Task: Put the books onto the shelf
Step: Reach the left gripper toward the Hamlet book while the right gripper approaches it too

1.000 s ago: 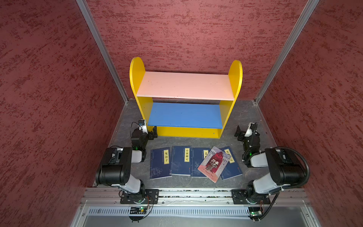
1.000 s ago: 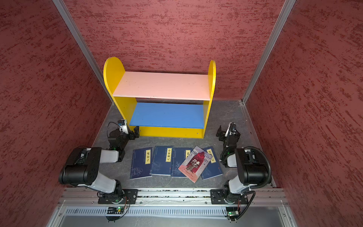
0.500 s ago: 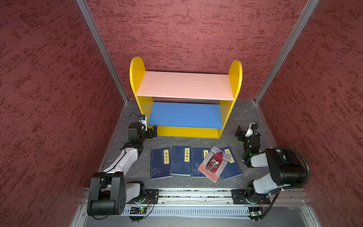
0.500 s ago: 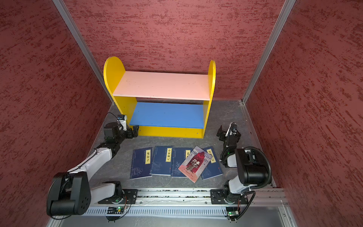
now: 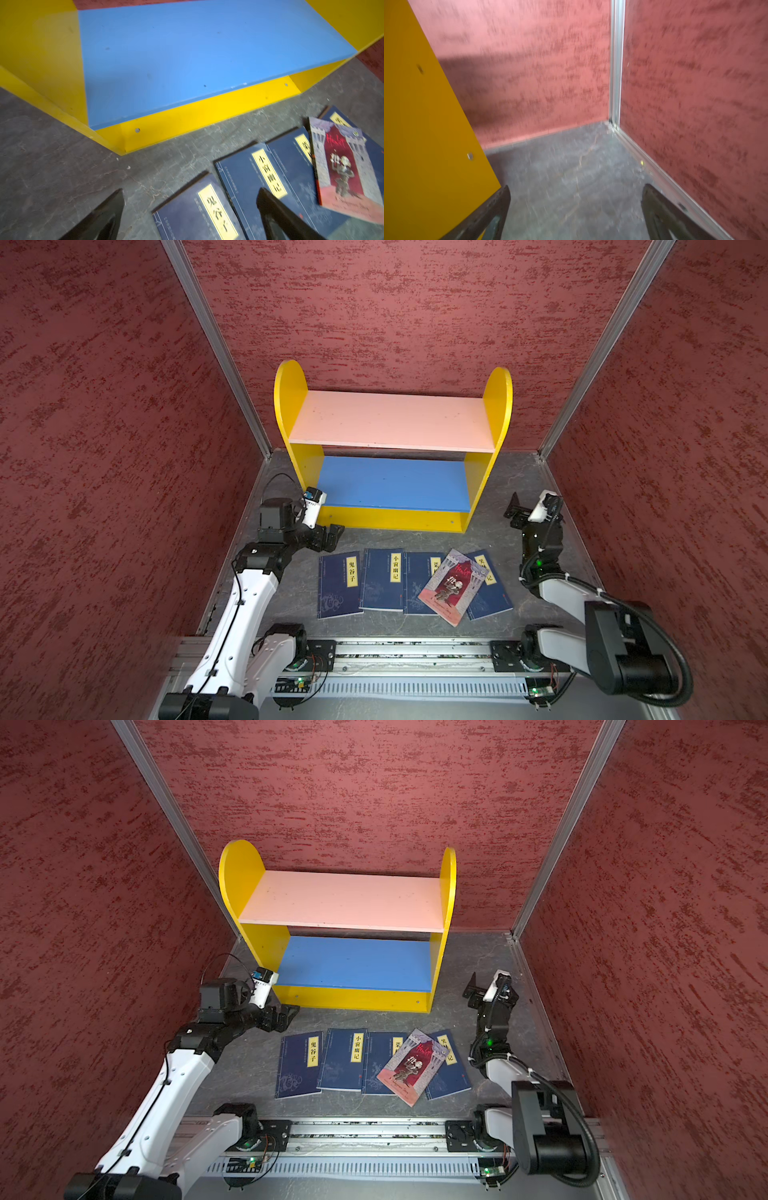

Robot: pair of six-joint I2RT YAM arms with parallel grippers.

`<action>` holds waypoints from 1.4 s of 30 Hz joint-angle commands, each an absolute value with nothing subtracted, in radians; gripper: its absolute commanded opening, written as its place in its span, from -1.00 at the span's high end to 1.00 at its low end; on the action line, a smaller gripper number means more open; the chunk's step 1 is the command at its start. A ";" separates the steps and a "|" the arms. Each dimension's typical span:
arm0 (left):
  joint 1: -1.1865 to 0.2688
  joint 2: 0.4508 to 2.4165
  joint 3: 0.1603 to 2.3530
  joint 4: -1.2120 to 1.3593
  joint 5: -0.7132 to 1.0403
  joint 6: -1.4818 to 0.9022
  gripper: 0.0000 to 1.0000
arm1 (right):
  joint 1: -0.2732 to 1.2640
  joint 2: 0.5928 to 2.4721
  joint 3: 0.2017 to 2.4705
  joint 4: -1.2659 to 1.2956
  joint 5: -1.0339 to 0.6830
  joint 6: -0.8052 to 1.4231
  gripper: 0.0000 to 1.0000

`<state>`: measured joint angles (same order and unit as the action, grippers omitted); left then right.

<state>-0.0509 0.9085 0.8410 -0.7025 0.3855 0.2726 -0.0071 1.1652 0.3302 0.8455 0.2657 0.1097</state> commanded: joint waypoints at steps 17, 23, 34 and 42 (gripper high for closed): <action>-0.426 1.091 1.118 -1.086 0.506 0.115 -0.99 | 0.024 0.849 0.693 -0.653 -0.118 0.770 -0.98; -0.610 1.147 1.095 -0.973 0.474 0.017 -0.99 | 0.062 0.809 0.649 -0.752 -0.347 0.839 -0.98; -0.759 1.288 1.022 -0.640 0.452 -0.169 -0.99 | 0.174 0.709 0.452 -0.692 -0.450 0.986 -0.98; -0.769 1.372 0.941 -0.431 0.516 -0.160 -0.99 | 0.227 0.682 0.400 -0.683 -0.373 1.003 -0.97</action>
